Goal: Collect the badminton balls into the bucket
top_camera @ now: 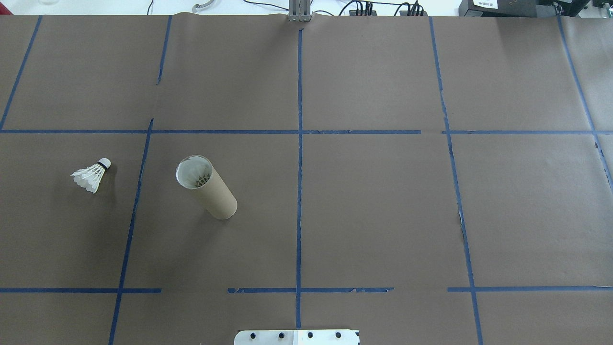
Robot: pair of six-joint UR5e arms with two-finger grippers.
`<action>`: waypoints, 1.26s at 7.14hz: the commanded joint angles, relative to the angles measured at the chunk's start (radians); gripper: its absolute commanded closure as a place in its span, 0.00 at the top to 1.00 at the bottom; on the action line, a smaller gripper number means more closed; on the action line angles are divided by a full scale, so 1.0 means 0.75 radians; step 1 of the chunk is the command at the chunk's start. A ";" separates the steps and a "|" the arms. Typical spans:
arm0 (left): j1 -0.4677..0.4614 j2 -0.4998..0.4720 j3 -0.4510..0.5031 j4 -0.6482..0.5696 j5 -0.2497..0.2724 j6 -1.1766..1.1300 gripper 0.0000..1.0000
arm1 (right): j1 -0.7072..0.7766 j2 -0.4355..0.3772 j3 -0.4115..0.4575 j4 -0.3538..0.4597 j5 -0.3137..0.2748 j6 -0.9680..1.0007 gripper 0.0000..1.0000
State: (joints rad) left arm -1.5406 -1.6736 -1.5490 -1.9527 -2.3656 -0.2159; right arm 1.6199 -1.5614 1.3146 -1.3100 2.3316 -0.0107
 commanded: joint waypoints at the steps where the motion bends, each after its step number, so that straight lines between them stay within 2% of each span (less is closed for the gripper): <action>1: 0.237 0.074 0.024 -0.434 0.013 -0.487 1.00 | 0.000 0.000 0.000 0.000 0.000 0.000 1.00; 3: 0.336 0.122 0.026 -0.710 0.041 -0.992 1.00 | 0.000 0.000 0.000 0.000 0.000 0.000 1.00; 4: 0.399 0.186 0.028 -0.935 0.100 -1.248 1.00 | 0.000 0.000 0.000 0.000 0.000 0.000 1.00; 6: 0.566 0.245 0.026 -1.238 0.280 -1.745 1.00 | 0.000 0.002 0.000 0.000 0.000 0.000 1.00; 7: 0.664 0.276 0.024 -1.359 0.400 -1.950 1.00 | 0.000 0.000 0.000 0.000 0.000 0.000 1.00; 9: 0.845 0.299 0.006 -1.393 0.595 -2.239 1.00 | 0.000 0.000 0.000 0.000 0.000 0.000 1.00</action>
State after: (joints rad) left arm -0.9929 -1.4631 -1.5372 -2.9690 -2.0127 -1.7473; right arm 1.6199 -1.5607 1.3146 -1.3100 2.3316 -0.0107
